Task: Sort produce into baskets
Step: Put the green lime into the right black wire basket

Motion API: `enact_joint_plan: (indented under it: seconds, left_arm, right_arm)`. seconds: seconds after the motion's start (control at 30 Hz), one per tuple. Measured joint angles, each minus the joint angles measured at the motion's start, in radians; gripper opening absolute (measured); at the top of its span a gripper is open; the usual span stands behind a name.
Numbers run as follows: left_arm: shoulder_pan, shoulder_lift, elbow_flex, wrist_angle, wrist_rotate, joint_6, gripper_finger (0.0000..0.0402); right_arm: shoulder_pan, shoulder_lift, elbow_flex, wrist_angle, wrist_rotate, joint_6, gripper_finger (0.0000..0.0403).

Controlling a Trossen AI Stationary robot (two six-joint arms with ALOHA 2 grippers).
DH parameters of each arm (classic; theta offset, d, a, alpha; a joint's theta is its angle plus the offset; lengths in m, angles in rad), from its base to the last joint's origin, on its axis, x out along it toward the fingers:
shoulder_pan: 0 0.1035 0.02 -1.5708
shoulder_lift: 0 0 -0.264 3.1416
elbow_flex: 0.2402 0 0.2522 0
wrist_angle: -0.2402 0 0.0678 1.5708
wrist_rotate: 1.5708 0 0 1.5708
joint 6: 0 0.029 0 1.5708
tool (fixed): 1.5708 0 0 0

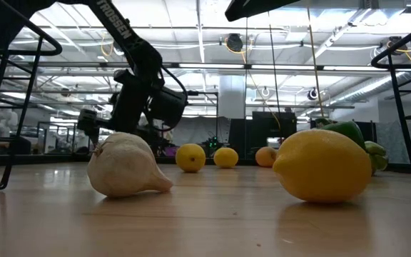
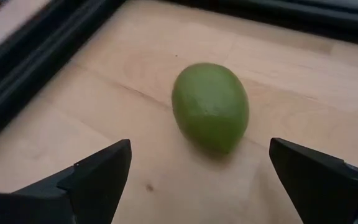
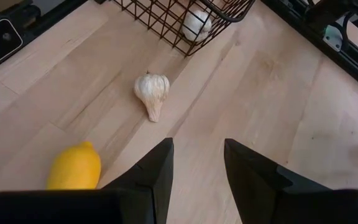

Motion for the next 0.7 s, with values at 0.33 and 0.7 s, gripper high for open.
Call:
enact_joint_plan:
  seconds: [0.33, 0.7]
  left_arm:
    - [0.035, 0.000, 0.000, 0.012, 0.018, 0.037, 0.0386]
    - [0.077, 0.000, 0.000, 0.050, 0.043, 0.121, 0.0386]
  right_arm:
    - [0.000, 0.000, 0.000, -0.007, -0.041, -0.008, 0.0134]
    - [0.000, 0.000, 0.000, -0.008, -0.052, -0.022, 0.0134]
